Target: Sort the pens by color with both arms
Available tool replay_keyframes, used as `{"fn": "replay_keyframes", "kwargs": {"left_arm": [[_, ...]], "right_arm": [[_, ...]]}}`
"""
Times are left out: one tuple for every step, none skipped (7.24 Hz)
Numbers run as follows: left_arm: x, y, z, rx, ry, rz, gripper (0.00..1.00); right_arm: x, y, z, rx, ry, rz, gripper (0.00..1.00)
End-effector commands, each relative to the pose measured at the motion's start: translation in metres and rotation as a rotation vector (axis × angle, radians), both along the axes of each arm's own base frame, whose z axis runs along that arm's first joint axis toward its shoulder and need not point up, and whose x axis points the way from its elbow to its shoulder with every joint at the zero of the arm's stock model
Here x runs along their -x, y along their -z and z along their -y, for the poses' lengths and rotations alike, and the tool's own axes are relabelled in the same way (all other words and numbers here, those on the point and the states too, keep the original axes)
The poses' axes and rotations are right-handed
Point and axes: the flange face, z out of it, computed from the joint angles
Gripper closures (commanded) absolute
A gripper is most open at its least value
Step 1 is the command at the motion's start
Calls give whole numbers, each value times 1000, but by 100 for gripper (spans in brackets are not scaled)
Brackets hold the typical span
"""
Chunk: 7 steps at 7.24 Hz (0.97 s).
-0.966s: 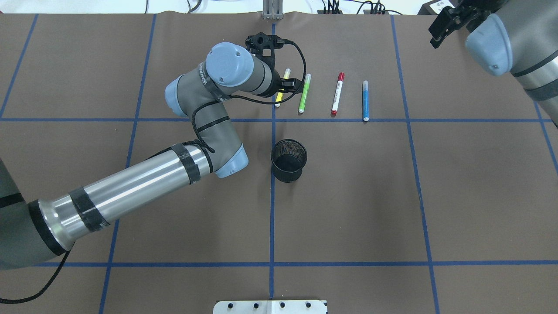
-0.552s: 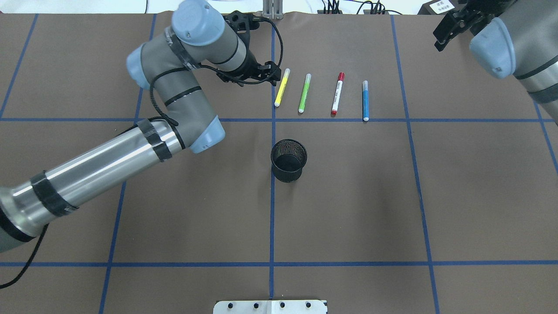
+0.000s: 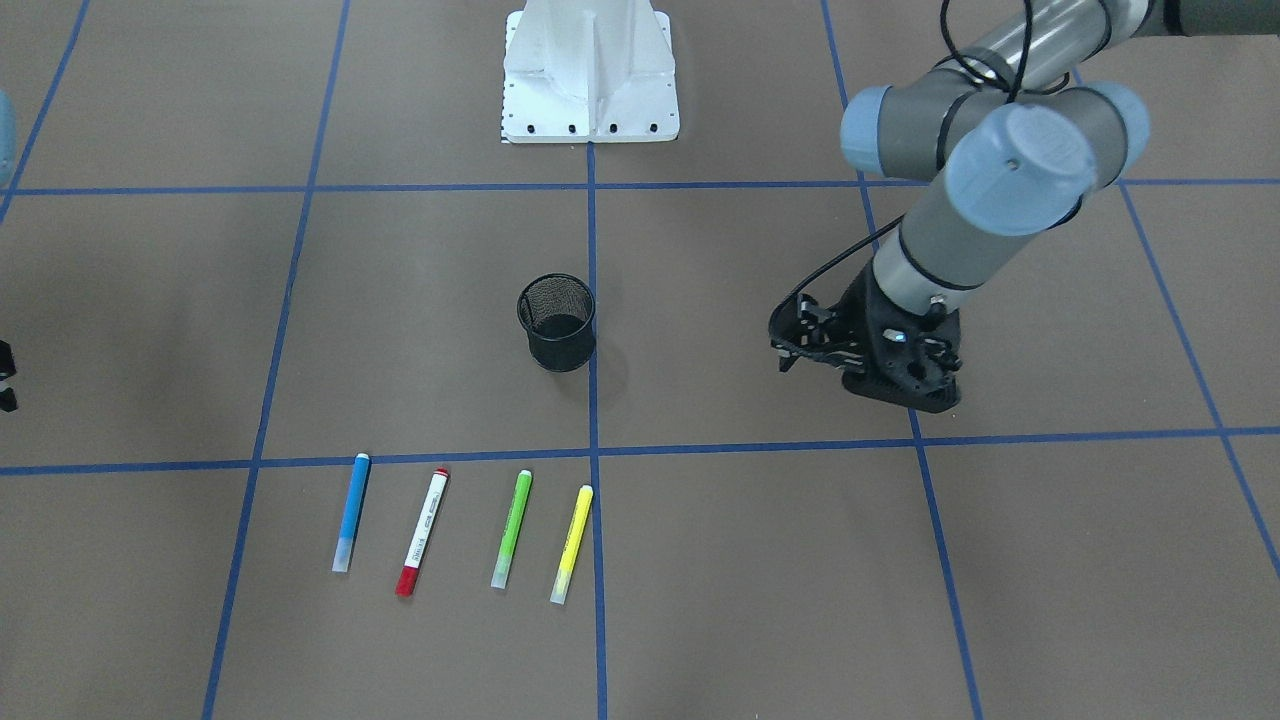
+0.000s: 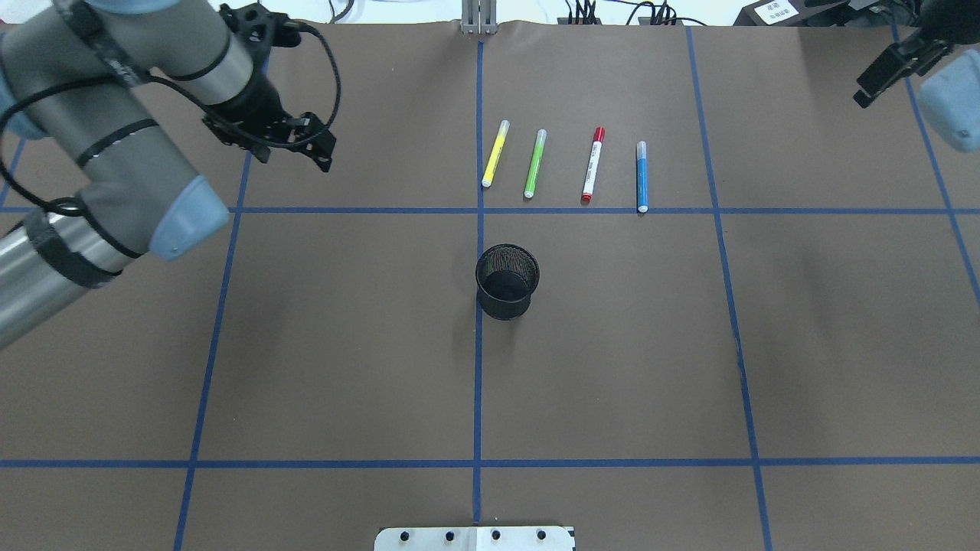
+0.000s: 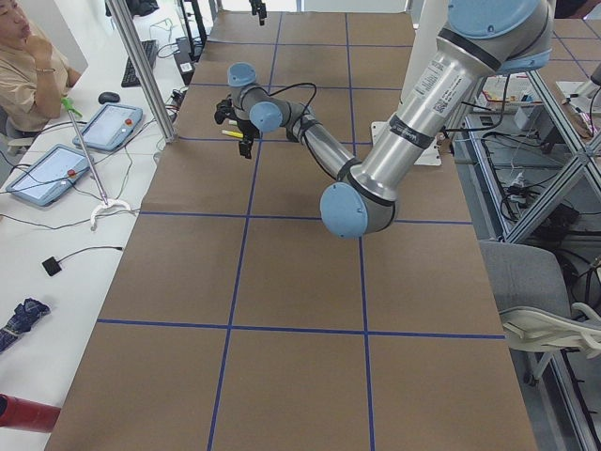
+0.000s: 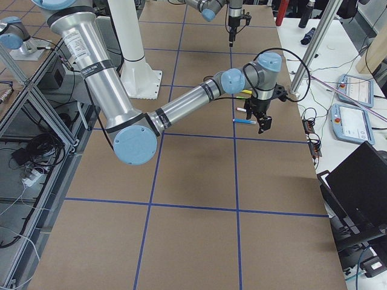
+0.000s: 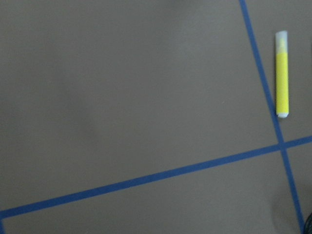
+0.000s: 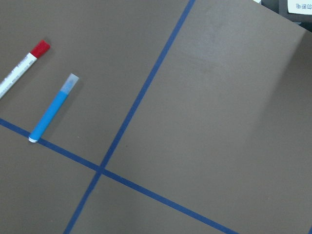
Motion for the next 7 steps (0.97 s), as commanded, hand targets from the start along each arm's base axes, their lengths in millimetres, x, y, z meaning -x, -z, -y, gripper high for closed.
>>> {"fn": "replay_keyframes", "kwargs": {"left_arm": [[101, -69, -26, -67, -63, 91, 0], [151, -110, -28, -106, -101, 109, 0], [205, -149, -30, -128, -126, 102, 0], [260, -174, -32, -150, -115, 119, 0], [304, -201, -42, -82, -77, 139, 0], [325, -252, -78, -2, -61, 152, 0], [360, -271, -88, 38, 8, 162, 0]], "right_arm": [[-63, -86, -35, 7, -39, -12, 0], [-91, -113, -51, 5, -82, -12, 0], [-115, -143, -70, 56, -122, -19, 0], [-138, -167, -90, 101, -161, -23, 0], [-151, -190, -110, 132, -172, -35, 0], [-154, -210, -127, 166, -173, -41, 0], [-155, -214, -131, 174, -175, -42, 0]]}}
